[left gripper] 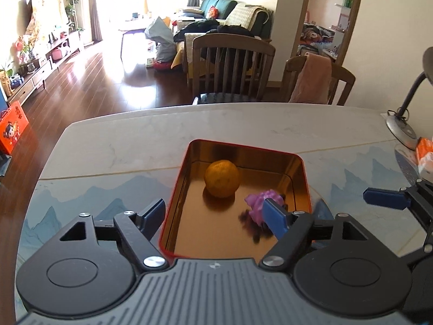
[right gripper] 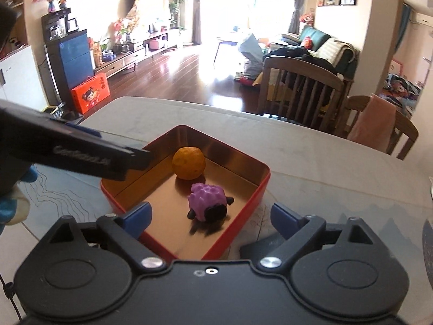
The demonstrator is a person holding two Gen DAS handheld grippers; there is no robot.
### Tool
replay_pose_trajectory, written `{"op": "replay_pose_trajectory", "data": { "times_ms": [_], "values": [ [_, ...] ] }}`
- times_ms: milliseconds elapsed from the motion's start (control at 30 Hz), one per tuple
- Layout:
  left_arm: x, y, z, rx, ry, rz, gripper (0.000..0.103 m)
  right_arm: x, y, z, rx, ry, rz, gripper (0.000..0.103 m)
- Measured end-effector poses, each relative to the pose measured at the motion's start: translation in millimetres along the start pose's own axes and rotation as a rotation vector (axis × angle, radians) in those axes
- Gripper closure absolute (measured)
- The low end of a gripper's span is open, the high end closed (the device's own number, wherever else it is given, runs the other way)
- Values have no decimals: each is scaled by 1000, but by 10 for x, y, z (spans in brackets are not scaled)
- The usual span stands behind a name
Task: Organize rigid objects
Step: 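Withdraw both open grippers from the tin toward the remaining items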
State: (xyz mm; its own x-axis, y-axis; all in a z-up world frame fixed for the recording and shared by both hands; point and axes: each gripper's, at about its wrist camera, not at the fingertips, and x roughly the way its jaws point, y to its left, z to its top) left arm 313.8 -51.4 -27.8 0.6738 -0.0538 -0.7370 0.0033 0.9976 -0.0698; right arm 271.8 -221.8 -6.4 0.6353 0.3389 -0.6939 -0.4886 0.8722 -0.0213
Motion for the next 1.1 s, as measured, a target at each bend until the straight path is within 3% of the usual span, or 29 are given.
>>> {"op": "replay_pose_trajectory", "data": {
  "times_ms": [233,600,1100],
  "values": [
    [-268,125,-165,18,-19,-40,21,-223,120,-95,67,-34,-28,1],
    [-613,309,-473,75,-32,-79,21,-462,312,-309,151,-41,-61,0],
    [-694,622,-1032,40,50,-110,21,-509,658,-852,219,24,-75,0]
  ]
}}
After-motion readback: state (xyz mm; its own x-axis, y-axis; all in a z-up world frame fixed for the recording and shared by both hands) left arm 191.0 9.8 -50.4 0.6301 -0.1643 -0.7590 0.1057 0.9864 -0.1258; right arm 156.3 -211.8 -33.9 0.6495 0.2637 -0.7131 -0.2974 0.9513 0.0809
